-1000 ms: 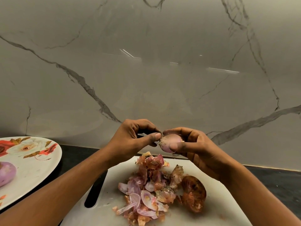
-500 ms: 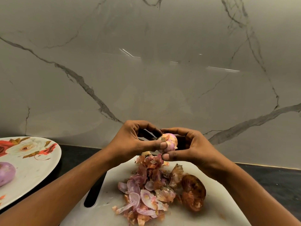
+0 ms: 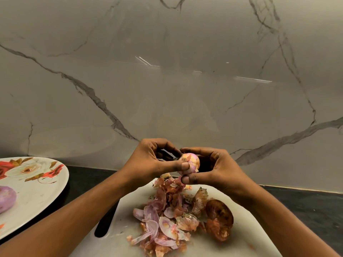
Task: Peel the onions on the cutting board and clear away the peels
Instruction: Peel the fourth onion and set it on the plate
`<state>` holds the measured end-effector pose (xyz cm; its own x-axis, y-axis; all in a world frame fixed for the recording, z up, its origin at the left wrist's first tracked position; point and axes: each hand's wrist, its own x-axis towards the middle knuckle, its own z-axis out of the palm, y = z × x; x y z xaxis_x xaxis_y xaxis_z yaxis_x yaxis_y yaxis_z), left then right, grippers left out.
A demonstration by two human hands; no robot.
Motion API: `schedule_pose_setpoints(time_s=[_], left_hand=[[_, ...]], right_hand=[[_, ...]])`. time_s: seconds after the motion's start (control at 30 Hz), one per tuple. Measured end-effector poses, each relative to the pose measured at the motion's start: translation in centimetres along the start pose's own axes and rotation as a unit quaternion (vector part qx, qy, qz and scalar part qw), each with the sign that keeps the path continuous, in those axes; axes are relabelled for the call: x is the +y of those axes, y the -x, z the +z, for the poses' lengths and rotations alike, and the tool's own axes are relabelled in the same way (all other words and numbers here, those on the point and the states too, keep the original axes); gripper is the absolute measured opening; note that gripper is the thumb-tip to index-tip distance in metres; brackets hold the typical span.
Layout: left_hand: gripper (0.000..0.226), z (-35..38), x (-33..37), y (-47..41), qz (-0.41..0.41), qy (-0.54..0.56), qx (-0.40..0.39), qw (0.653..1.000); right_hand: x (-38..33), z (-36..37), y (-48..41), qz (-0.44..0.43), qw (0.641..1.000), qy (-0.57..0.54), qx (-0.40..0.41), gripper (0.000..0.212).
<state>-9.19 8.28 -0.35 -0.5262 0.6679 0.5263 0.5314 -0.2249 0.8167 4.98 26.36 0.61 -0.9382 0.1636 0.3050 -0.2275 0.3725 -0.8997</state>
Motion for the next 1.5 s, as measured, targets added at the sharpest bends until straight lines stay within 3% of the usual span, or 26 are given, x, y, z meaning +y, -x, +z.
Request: schedule_pose_setpoints(time_s=[0.23, 0.47, 0.87, 1.07, 1.5], left_hand=[[0.022, -0.7, -0.1, 0.0, 0.018, 0.021, -0.016, 0.999], [0.049, 0.5, 0.4, 0.4, -0.030, 0.003, 0.009, 0.999], [0.035, -0.8, 0.2, 0.0, -0.022, 0.067, -0.032, 0.997], [0.043, 0.2, 0.2, 0.3, -0.029, 0.012, 0.007, 0.999], [0.024, -1.0, -0.2, -0.2, 0.014, 0.113, -0.025, 0.993]], right_hand=[[0.0, -0.3, -0.3, -0.009, 1.000, -0.010, 0.016, 0.068], [0.2, 0.4, 0.0, -0.023, 0.999, 0.022, 0.008, 0.069], [0.1, -0.2, -0.2, -0.022, 0.999, -0.018, 0.018, 0.070], [0.3, 0.4, -0.1, -0.022, 1.000, 0.011, 0.008, 0.070], [-0.2, -0.3, -0.1, -0.008, 0.999, -0.047, 0.011, 0.069]])
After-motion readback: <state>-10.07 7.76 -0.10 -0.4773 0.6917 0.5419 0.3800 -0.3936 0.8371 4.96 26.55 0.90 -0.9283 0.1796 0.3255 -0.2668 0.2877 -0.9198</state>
